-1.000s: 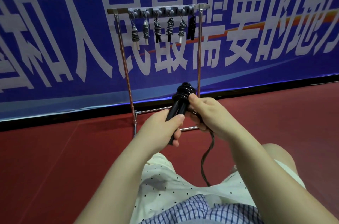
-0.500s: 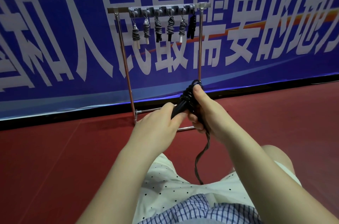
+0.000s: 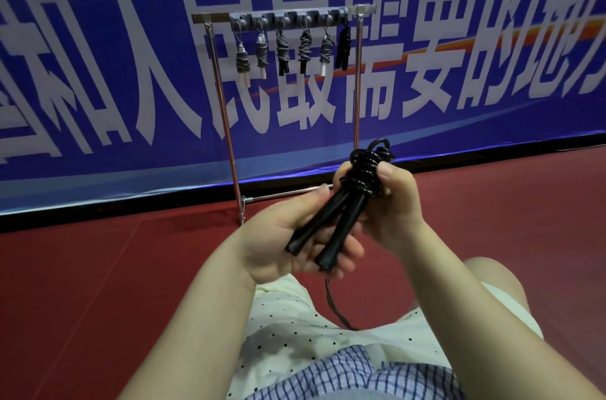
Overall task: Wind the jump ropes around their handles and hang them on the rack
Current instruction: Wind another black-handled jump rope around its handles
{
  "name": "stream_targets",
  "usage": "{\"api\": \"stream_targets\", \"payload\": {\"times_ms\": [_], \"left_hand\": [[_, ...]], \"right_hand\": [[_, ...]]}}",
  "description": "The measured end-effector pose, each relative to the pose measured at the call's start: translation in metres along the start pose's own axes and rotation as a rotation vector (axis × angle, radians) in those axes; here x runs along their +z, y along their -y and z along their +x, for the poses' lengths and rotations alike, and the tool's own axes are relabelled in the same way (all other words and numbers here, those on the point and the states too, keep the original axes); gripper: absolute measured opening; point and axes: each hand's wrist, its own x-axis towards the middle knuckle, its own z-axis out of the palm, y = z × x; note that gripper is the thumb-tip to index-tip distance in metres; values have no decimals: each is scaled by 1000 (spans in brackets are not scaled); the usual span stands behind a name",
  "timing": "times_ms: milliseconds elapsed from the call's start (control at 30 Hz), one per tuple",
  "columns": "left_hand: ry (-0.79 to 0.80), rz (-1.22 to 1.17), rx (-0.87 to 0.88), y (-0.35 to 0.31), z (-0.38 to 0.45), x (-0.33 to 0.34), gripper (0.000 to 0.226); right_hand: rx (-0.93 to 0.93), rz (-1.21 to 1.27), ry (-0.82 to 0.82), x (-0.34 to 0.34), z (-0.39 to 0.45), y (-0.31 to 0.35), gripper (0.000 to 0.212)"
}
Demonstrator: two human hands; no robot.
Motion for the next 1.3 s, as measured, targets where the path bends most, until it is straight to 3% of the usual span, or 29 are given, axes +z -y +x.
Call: {"api": "stream_targets", "payload": {"times_ms": [100, 167, 367, 500, 667, 833, 967, 1033, 1100, 1200, 1300], "left_hand": [[224, -219, -43, 8, 4, -2, 64], [209, -256, -97, 8, 5, 1, 66], [-138, -5, -4, 0, 2, 9, 53], [-341, 168, 82, 1, 1, 11, 48], [-467, 338, 139, 1, 3, 11, 46], [-555, 407, 195, -7, 2, 15, 43], [-662, 671, 178, -10, 8, 7, 44], [-723, 848, 144, -8, 10, 1, 46], [-765, 980, 125, -5, 12, 0, 46], [-787, 1177, 79, -2, 13, 4, 40], [-764, 1360, 65, -1, 13, 8, 34]], "right_hand": [[-39, -7, 109, 1, 0, 4, 74], [-29, -43, 114, 1, 0, 4, 75], [107, -10, 143, -6, 3, 3, 59], [182, -69, 139, -7, 3, 4, 62], [170, -274, 57, -10, 0, 11, 51], [120, -453, -149, -6, 3, 13, 68], [94, -533, -260, 3, 4, 7, 55], [173, -472, -261, 5, 3, 5, 48], [300, -382, -258, 6, 2, 5, 51], [414, -351, -227, 6, 2, 5, 73], [411, -351, -276, 6, 2, -2, 60]]}}
